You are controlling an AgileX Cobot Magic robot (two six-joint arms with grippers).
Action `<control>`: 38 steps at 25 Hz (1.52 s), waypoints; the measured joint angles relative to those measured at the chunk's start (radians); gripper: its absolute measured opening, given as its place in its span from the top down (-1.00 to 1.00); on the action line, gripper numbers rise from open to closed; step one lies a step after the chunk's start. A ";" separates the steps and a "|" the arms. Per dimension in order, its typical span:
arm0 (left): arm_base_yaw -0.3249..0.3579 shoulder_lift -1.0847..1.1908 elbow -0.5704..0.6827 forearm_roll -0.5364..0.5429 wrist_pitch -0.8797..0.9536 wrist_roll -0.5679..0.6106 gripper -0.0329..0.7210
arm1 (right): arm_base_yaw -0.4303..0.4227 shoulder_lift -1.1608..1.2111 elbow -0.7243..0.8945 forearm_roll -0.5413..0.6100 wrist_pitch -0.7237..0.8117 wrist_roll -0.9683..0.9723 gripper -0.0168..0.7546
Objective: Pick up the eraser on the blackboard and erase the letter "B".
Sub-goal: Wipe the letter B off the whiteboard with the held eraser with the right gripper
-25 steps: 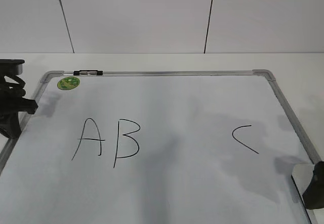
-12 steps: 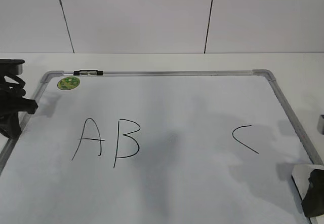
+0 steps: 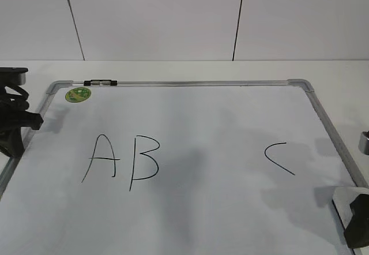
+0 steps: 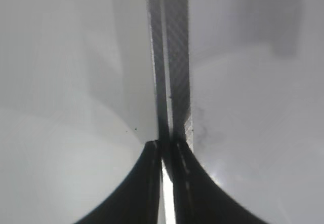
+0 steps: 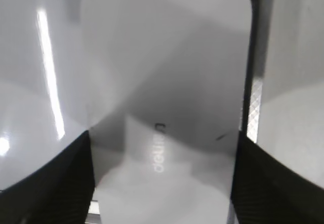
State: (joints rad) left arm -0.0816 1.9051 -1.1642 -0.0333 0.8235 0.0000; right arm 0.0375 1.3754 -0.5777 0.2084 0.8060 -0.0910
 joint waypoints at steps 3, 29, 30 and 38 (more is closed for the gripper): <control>0.000 0.000 0.000 0.000 0.000 0.000 0.86 | 0.000 0.000 0.000 0.000 0.000 -0.004 -0.44; 0.000 0.000 -0.002 0.000 0.004 0.000 0.86 | 0.029 0.011 -0.322 -0.006 0.236 0.003 -0.39; 0.000 0.000 -0.002 0.000 0.004 0.000 0.86 | 0.054 0.015 -0.356 -0.008 0.240 0.014 -0.39; 0.000 0.000 -0.002 0.000 0.004 0.000 0.86 | 0.316 0.187 -0.597 -0.042 0.283 0.137 -0.39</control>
State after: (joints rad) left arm -0.0816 1.9051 -1.1663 -0.0333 0.8273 0.0000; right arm 0.3530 1.5626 -1.1748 0.1662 1.0893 0.0457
